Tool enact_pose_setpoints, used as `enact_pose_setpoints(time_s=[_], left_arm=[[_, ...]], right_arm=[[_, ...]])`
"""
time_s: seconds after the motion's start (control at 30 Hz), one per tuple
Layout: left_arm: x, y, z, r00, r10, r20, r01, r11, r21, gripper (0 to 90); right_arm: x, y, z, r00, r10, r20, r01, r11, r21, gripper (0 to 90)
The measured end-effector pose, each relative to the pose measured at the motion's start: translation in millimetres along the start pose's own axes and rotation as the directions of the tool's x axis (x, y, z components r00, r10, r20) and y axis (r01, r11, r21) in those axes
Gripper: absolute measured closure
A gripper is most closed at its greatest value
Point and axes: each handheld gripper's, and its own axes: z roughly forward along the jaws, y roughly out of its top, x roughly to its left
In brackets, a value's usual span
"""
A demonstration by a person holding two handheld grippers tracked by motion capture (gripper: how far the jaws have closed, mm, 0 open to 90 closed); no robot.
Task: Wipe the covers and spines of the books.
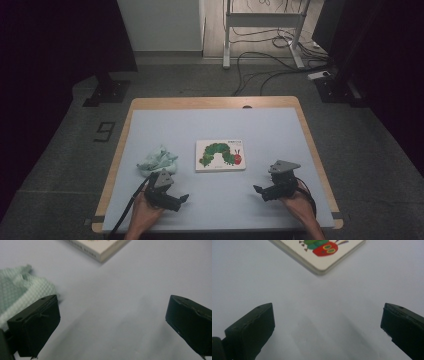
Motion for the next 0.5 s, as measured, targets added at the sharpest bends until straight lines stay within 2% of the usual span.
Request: enact_pose_setpoints(time_s=[0.2, 0.27, 0.5], left_arm=[[-0.8, -5.0, 9.8, 0.9999, -0.004, -0.011, 0.004, 0.9984, 0.056, 0.0], [2.5, -4.7, 10.8, 0.9995, -0.028, 0.010, 0.028, 0.9975, 0.066, 0.0], [2.1, -4.9, 10.8, 0.9996, -0.026, 0.005, 0.026, 0.9976, 0.065, 0.3]], right_arm=[[0.6, -17.0, 8.3, 0.9997, 0.024, -0.002, -0.024, 0.999, 0.025, 0.0], [-0.4, -18.9, 10.9, 0.9995, 0.028, -0.013, -0.027, 0.999, 0.043, 0.0], [-0.8, -19.4, 11.2, 0.9992, 0.034, -0.019, -0.034, 0.998, 0.043, 0.0]])
